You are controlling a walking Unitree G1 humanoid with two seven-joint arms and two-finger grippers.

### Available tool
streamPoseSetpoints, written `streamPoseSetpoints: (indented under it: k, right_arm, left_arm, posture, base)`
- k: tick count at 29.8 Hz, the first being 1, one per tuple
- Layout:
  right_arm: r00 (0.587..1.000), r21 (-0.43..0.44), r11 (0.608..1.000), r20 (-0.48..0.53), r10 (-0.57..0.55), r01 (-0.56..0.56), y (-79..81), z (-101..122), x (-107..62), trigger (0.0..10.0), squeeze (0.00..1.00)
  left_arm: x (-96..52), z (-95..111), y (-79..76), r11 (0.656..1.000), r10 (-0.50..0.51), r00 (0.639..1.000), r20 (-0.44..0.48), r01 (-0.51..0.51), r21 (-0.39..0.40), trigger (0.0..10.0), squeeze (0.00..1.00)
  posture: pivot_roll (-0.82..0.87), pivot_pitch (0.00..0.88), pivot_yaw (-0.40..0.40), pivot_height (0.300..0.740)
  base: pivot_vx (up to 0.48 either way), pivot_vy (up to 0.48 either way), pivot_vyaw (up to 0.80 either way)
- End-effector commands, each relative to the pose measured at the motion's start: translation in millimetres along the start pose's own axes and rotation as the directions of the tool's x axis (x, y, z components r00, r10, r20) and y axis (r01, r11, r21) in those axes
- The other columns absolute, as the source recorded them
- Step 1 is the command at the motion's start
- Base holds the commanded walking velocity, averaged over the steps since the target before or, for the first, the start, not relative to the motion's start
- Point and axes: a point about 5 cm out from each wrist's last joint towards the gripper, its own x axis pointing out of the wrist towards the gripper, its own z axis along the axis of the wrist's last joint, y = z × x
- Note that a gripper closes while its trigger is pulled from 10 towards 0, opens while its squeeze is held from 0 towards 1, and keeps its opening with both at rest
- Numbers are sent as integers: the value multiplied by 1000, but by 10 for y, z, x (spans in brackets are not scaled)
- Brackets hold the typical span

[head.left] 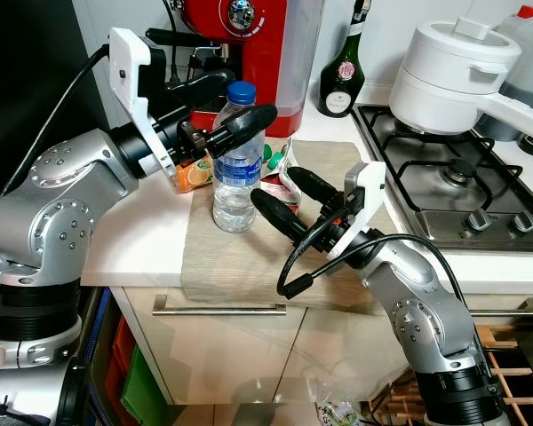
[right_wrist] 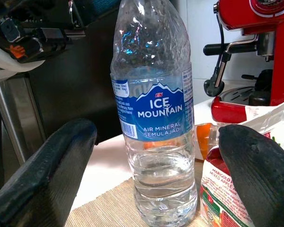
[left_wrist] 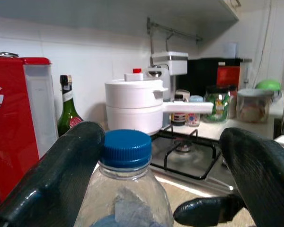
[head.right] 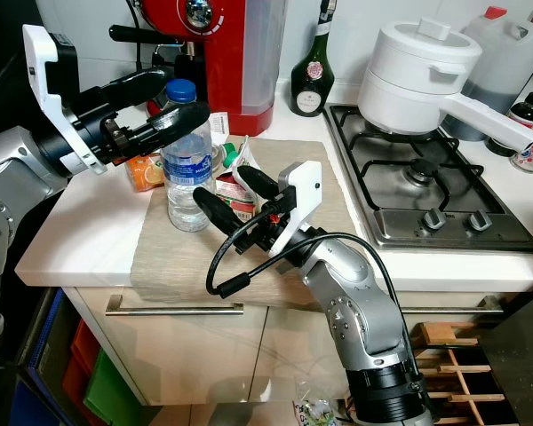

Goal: Restocking fridge

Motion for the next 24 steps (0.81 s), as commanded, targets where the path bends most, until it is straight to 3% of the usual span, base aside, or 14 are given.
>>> streamPoseSetpoints:
  k: [1, 4, 5, 6, 11, 20, 24]
  right_arm:
    - [1000, -11, 1000, 4, -8, 8, -12, 15, -16, 10000, 0]
    - [1000, -12, 1000, 2, -7, 7, -14, 16, -14, 10000, 0]
    - [1000, -12, 1000, 2, -7, 7, -14, 16, -13, 10000, 0]
    - [1000, -13, 1000, 2, -6, 6, -13, 15, -12, 10000, 0]
    - [1000, -13, 1000, -1, -6, 6, -14, 14, -12, 10000, 0]
    - [1000, -10, 1000, -3, -12, 12, -18, 7, -17, 10000, 0]
    - [1000, -8, 1000, -4, -17, 17, -23, -5, -18, 10000, 0]
  left_arm:
    - [12, -39, -48, 999, -28, 999, -34, 29, 16, 10000, 0]
    - [8, -153, 23, 1000, 31, 996, -86, -31, 7, 10000, 0]
    - [7, -176, 41, 999, 44, 995, -91, -44, -4, 9490, 0]
    - [4, -194, 54, 998, 54, 994, -95, -55, -12, 0, 0]
    - [1, -284, 133, 990, 131, 985, -108, -136, -43, 0, 0]
    - [-8, -351, 102, 982, 159, 983, -93, -168, -91, 0, 0]
    - [-5, -300, 93, 977, 184, 982, -46, -188, -100, 0, 0]
  posture:
    - [-21, 0, -19, 740]
    - [-21, 0, -21, 740]
    - [-21, 0, -21, 740]
    - [-21, 0, -21, 740]
    - [-23, 0, -23, 740]
    - [-25, 0, -22, 740]
    - [-29, 0, -17, 740]
  base:
    - [0, 0, 0]
    - [0, 0, 0]
    - [0, 0, 0]
    - [0, 0, 0]
    - [0, 0, 0]
    - [0, 0, 0]
    - [0, 0, 0]
